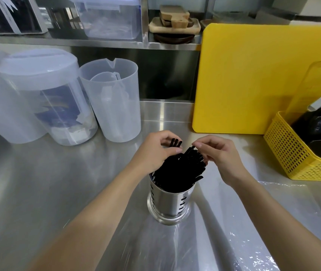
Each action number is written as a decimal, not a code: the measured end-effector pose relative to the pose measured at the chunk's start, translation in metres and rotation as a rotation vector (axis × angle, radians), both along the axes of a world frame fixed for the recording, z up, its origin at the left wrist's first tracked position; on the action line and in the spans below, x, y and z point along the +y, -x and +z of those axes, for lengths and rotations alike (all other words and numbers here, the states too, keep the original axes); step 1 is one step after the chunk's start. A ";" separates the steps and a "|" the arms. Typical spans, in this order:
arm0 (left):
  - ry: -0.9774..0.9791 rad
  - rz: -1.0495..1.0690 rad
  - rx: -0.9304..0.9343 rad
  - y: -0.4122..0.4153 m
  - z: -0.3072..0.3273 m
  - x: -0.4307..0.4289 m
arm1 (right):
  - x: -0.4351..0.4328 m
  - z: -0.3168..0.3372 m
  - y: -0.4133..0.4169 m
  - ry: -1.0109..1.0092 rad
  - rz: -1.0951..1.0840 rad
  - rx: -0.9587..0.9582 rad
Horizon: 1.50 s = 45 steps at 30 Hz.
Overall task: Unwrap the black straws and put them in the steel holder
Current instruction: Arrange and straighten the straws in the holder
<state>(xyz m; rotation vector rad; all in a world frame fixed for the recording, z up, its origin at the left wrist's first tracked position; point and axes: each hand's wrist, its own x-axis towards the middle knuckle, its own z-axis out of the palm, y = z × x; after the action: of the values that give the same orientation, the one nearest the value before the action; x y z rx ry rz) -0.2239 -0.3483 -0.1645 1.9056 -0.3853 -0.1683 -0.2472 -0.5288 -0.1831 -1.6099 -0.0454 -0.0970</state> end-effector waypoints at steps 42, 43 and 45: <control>-0.183 -0.071 -0.098 -0.004 0.008 -0.006 | -0.020 0.000 0.004 -0.115 0.272 0.085; -0.168 -0.047 -0.102 -0.004 0.008 -0.005 | -0.019 0.000 0.004 -0.111 0.279 0.082; -0.138 -0.018 -0.111 -0.004 0.007 -0.002 | -0.016 0.002 0.004 -0.099 0.262 0.072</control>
<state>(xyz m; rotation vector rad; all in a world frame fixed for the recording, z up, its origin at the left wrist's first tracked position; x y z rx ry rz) -0.2194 -0.3503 -0.1579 2.0533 -0.4765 -0.1033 -0.2508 -0.5447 -0.1811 -1.4938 -0.1922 0.1592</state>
